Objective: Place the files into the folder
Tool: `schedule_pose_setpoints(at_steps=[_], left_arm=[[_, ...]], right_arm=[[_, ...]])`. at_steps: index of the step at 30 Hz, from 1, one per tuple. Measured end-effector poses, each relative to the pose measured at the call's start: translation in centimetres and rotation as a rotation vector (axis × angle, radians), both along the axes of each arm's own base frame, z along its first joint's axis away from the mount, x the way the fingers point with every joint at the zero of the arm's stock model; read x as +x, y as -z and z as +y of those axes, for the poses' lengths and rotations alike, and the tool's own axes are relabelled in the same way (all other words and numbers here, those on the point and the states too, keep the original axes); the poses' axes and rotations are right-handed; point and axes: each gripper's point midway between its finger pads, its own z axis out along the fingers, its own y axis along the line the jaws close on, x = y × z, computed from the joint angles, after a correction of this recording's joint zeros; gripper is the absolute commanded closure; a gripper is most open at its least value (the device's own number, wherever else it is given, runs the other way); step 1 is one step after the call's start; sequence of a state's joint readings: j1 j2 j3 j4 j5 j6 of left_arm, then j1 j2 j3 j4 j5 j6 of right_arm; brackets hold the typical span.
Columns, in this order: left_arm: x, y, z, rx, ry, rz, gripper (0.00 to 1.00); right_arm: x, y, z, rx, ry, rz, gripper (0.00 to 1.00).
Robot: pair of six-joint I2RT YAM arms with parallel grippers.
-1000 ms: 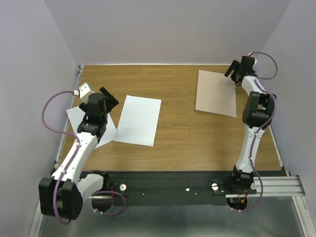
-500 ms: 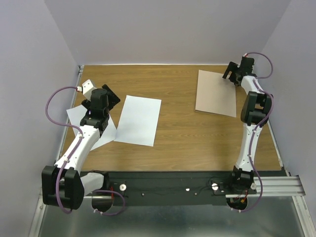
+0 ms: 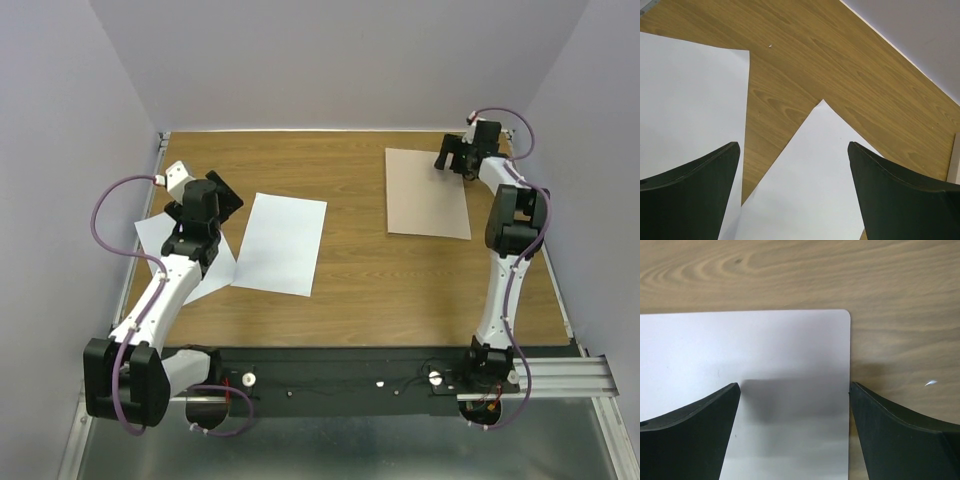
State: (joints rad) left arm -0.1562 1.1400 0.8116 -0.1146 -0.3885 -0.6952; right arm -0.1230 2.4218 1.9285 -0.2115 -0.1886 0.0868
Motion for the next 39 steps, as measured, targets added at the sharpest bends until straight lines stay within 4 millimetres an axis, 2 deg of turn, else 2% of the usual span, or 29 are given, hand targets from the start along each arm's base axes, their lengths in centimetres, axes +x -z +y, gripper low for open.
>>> schedule_pose_setpoints(at_steps=[11,16,24,32,39], left_arm=[[-0.6,-2.2,0.1,-0.007,0.002,-0.062,0.02],[-1.1,-2.3,0.1,-0.005,0.007,-0.071,0.02],[-1.8,-2.0,-0.2,-0.007,0.034,-0.073,0.01],[-2.2,-2.7,-0.4,0.0,0.06,-0.094,0.02],[-2.2,-2.9,-0.8,0.003,0.087,-0.099,0.02]], right_arm=[[-4.2,0.1,6.6,-0.018,-0.119,0.069,0.02],[-7.2,0.2,9.6,-0.008,-0.15,0.101,0.02],[-11.1,0.4,13.4,-0.051,-0.208,0.12,0.01],[-13.9,0.4,15.5,-0.059,-0.254,0.121,0.0],[-13.1,0.3,16.1,-0.052,-0.267,0.107,0.0]])
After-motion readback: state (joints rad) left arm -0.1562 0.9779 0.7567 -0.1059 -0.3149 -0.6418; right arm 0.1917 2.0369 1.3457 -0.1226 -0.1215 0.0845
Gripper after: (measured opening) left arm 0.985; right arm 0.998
